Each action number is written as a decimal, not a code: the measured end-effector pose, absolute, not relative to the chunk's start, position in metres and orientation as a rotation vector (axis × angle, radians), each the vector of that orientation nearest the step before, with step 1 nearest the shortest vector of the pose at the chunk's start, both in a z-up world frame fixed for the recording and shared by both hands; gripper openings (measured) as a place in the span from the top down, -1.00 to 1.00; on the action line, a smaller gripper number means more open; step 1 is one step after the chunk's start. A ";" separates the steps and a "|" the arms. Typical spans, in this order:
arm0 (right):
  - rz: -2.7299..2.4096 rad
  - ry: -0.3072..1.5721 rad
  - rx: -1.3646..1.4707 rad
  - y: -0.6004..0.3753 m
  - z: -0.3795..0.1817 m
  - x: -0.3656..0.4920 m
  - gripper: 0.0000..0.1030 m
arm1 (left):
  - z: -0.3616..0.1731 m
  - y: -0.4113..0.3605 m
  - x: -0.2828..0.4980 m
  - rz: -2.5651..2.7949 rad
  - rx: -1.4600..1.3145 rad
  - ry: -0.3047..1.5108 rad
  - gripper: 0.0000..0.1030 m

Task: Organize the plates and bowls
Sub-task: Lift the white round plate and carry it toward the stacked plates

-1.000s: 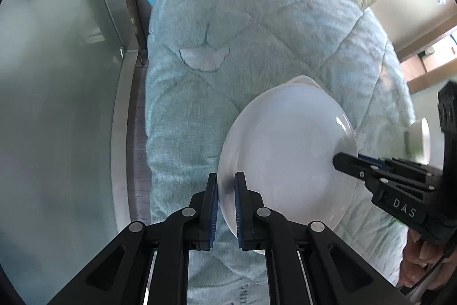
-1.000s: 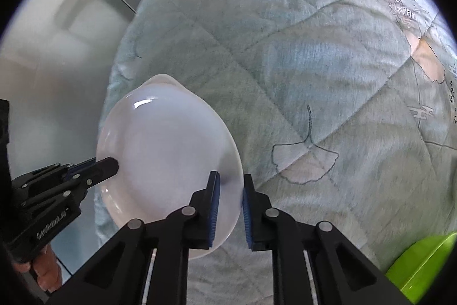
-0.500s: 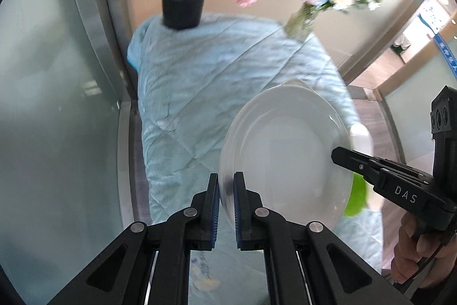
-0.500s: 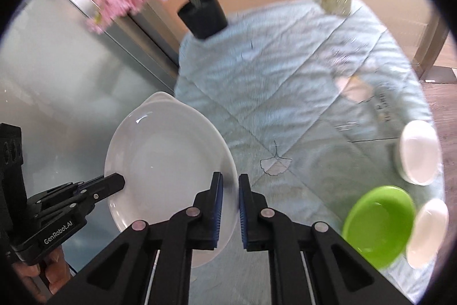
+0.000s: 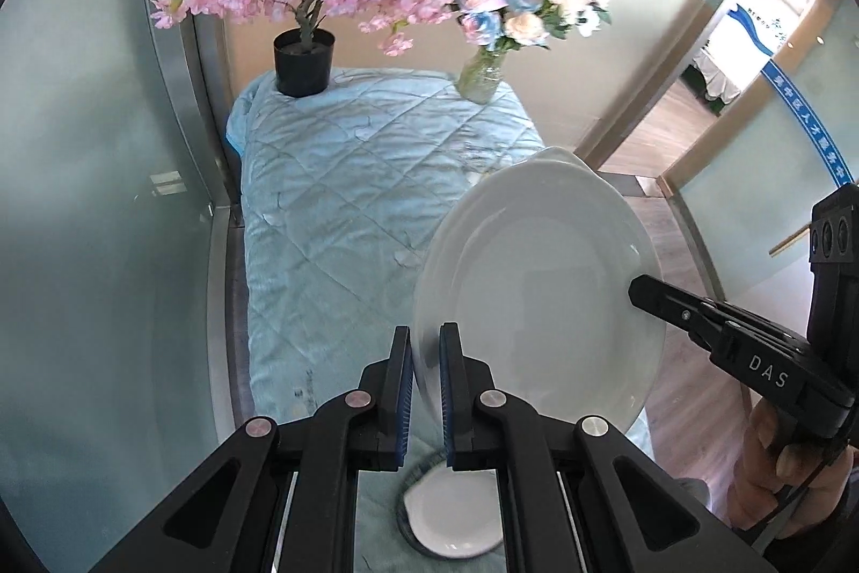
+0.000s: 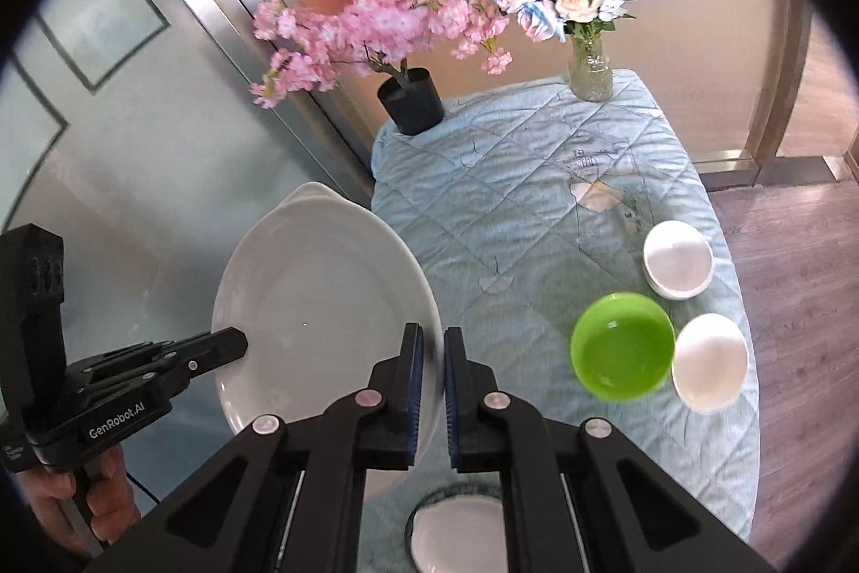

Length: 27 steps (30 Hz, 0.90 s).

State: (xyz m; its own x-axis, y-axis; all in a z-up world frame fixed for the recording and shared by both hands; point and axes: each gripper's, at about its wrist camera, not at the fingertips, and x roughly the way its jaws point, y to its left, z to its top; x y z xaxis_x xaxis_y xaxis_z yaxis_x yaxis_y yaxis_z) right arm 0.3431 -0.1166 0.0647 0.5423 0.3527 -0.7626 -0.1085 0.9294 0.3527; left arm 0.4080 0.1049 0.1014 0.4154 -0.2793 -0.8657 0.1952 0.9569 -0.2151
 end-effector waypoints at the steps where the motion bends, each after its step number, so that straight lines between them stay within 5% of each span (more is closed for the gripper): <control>1: 0.279 0.958 0.280 -0.119 0.067 0.336 0.87 | 0.106 0.101 0.397 -0.300 -0.084 1.103 0.91; 15: 0.295 1.039 0.278 -0.149 0.042 0.247 0.87 | 0.079 0.071 0.278 -0.305 -0.069 1.166 0.91; 27: 0.285 1.138 0.228 -0.148 -0.029 0.216 0.86 | -0.005 0.076 0.242 -0.270 -0.102 1.264 0.91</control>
State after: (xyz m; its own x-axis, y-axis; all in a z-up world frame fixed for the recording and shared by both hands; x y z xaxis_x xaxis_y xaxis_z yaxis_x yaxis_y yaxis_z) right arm 0.2162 -0.1476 -0.0295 0.3900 0.3371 -0.8569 -0.1072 0.9409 0.3213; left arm 0.2415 0.0757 -0.0045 0.2758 -0.2563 -0.9264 0.1449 0.9639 -0.2236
